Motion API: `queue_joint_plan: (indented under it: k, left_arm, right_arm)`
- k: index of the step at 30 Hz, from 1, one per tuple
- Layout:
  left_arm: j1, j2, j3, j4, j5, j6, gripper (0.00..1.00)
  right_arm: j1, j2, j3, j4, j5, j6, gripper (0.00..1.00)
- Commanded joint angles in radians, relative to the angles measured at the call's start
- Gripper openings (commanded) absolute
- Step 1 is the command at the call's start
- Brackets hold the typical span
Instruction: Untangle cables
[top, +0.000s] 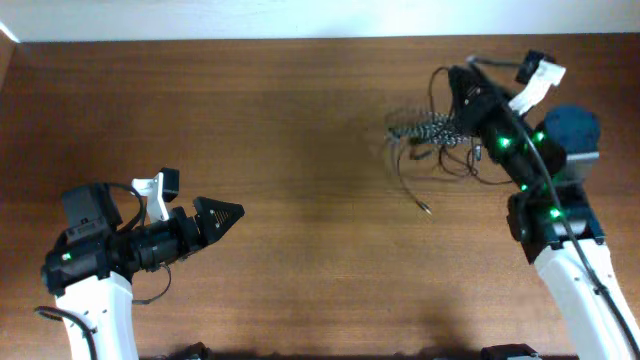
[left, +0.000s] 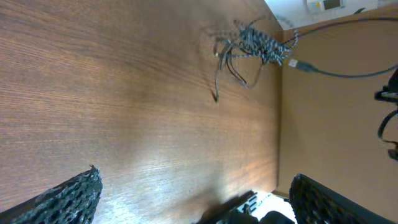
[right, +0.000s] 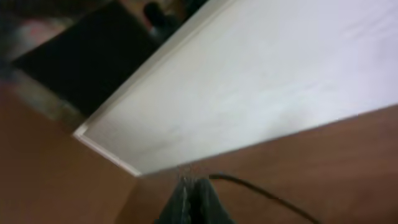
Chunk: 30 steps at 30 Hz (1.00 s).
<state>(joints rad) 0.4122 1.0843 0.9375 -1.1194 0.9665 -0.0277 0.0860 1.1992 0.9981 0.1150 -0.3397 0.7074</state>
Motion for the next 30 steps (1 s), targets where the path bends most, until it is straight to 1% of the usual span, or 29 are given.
queue_joint_plan:
  k: [1,2,3,4,6,8,9,10,12,13,15,16,17,18,19,20,21,22,23,25,26,27,28,30]
  left_arm:
    - [0.001,-0.010,-0.008,0.009,0.022,-0.063,0.99]
    - [0.001,-0.010,-0.008,0.011,0.022,-0.084,0.99]
    - [0.000,-0.010,-0.008,0.011,0.022,-0.092,0.99]
    - [0.000,-0.010,-0.008,0.011,0.022,-0.092,1.00]
    - [0.000,-0.010,-0.008,0.011,0.022,-0.103,1.00]
    - [-0.004,-0.010,-0.008,0.011,0.023,-0.144,1.00]
    - [-0.036,-0.010,-0.008,0.014,0.020,-0.143,0.99]
    - [-0.100,-0.010,-0.008,0.045,0.010,-0.143,0.99]
    - [-0.192,-0.010,-0.008,0.114,0.023,-0.145,0.99]
    - [-0.238,-0.010,-0.008,0.163,0.037,-0.174,0.99]
    - [-0.322,-0.004,-0.008,0.296,0.023,-0.283,0.99]
    - [-0.359,0.006,-0.008,0.353,-0.024,-0.350,0.99]
    - [-0.420,0.032,-0.008,0.441,-0.068,-0.454,1.00]
    - [-0.470,0.060,-0.008,0.534,-0.070,-0.515,0.96]
    - [-0.520,0.095,-0.008,0.634,-0.074,-0.554,0.90]
    - [-0.547,0.121,-0.008,0.695,-0.073,-0.576,0.86]
    - [-0.560,0.144,-0.008,0.739,-0.074,-0.601,0.86]
    - [-0.568,0.183,-0.008,0.809,-0.074,-0.667,0.85]
    - [-0.567,0.222,-0.008,0.900,-0.073,-0.748,0.85]
    - [-0.568,0.277,-0.008,1.075,-0.074,-0.953,0.86]
    - [-0.568,0.291,-0.008,1.143,-0.101,-1.017,0.86]
    - [-0.568,0.292,-0.008,1.154,-0.137,-1.064,0.87]
    - [-0.568,0.292,-0.008,1.162,-0.157,-1.099,0.89]
    - [-0.580,0.292,-0.008,1.173,-0.180,-1.133,0.94]
  right_arm:
    - [0.081,-0.008,0.199,-0.233,0.216,-0.019,0.04]
    - [0.119,-0.008,0.240,-0.283,0.284,-0.019,0.04]
    - [0.198,-0.008,0.299,-0.318,0.406,-0.019,0.04]
    - [0.243,-0.008,0.328,-0.318,0.447,-0.019,0.04]
    - [0.341,-0.008,0.394,-0.317,0.483,0.008,0.04]
    - [0.410,-0.008,0.435,-0.318,0.483,0.006,0.04]
    - [0.445,-0.008,0.446,-0.317,0.483,0.003,0.04]
    - [0.466,-0.008,0.446,-0.319,0.482,0.003,0.04]
    - [0.471,-0.008,0.446,-0.318,0.466,0.003,0.04]
    - [0.471,-0.008,0.446,-0.322,0.441,0.003,0.04]
    - [0.471,-0.008,0.446,-0.329,0.387,0.004,0.04]
    - [0.471,-0.008,0.446,-0.328,0.375,0.004,0.04]
    - [0.471,-0.008,0.446,-0.330,0.369,0.003,0.04]
    - [0.471,-0.009,0.446,-0.344,0.370,0.004,0.04]
    - [0.471,-0.009,0.446,-0.358,0.370,0.004,0.04]
    - [0.471,-0.009,0.446,-0.367,0.369,0.005,0.04]
    - [0.471,-0.009,0.446,-0.371,0.369,0.006,0.04]
    - [0.471,-0.009,0.446,-0.374,0.357,0.007,0.04]
    - [0.471,-0.009,0.446,-0.378,0.335,0.007,0.04]
    - [0.471,-0.009,0.446,-0.426,0.324,0.007,0.04]
    - [0.471,-0.009,0.446,-0.437,0.324,0.007,0.04]
    - [0.471,-0.009,0.446,-0.442,0.321,0.007,0.04]
    - [0.471,-0.008,0.446,-0.443,0.304,0.007,0.04]
    - [0.473,-0.008,0.446,-0.457,0.286,0.007,0.04]
